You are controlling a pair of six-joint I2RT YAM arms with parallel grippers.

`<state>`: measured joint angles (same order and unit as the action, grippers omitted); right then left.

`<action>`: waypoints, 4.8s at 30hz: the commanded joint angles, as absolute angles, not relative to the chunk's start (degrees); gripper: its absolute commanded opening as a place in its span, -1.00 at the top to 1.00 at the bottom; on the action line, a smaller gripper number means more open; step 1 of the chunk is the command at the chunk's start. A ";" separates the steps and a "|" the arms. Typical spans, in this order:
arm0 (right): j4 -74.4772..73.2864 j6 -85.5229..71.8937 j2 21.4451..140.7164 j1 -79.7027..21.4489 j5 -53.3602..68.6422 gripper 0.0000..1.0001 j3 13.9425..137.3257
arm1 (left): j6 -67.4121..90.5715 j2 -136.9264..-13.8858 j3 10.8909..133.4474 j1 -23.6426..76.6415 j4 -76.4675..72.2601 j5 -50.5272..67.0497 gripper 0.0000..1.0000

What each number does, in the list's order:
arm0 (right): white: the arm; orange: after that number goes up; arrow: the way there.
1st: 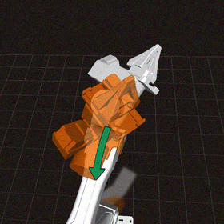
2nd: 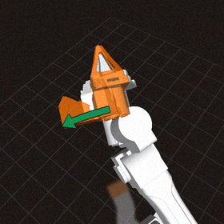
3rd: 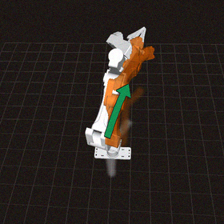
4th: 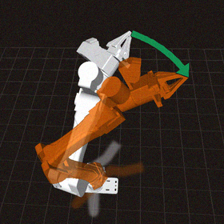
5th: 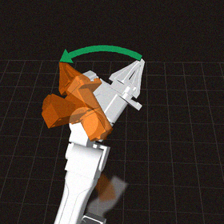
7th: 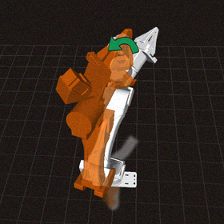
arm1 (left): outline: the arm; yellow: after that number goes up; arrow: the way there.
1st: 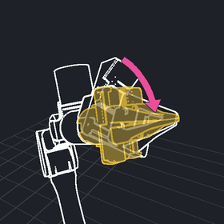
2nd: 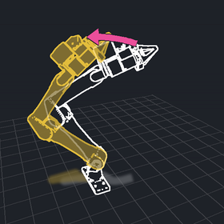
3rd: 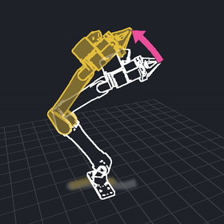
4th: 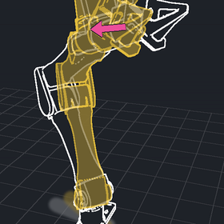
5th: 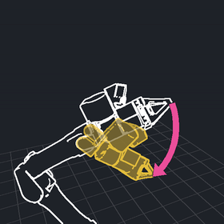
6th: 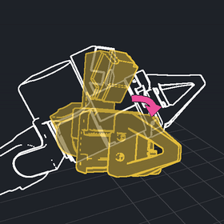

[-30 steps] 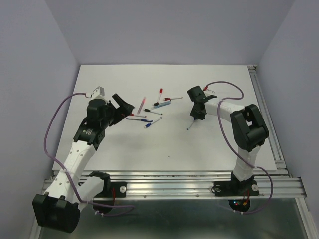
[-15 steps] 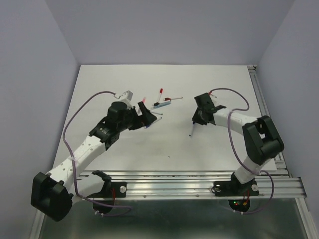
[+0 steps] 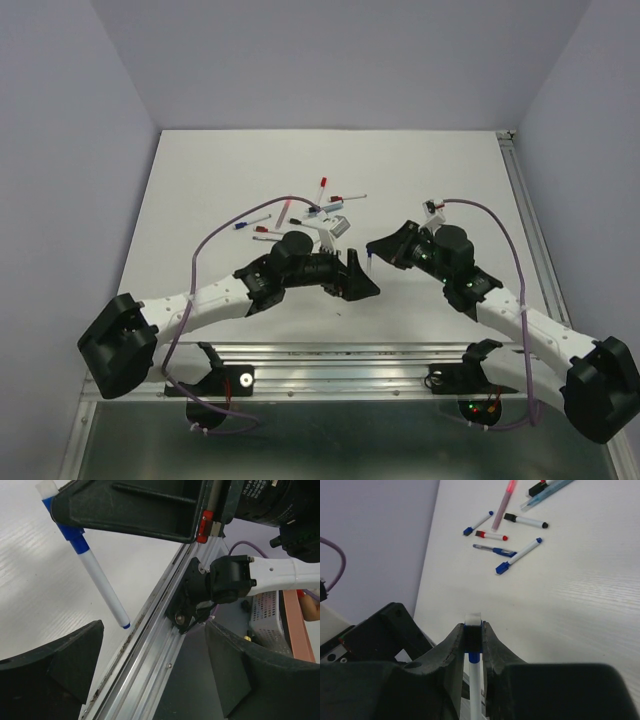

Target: Open the pen caps

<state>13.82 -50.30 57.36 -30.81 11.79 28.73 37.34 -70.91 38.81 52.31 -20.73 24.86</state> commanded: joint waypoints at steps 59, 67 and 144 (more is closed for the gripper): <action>10.39 -47.91 58.62 -37.00 7.58 0.90 37.52 | 40.08 -66.62 41.58 55.28 -14.68 12.13 1.00; -7.37 -44.91 68.27 -34.02 -23.45 0.99 53.07 | 49.73 -65.22 31.38 67.65 -9.32 7.30 1.00; -20.31 -41.84 55.28 -31.64 -7.47 -1.00 34.63 | 23.74 -74.35 55.37 39.38 9.94 -10.13 -0.98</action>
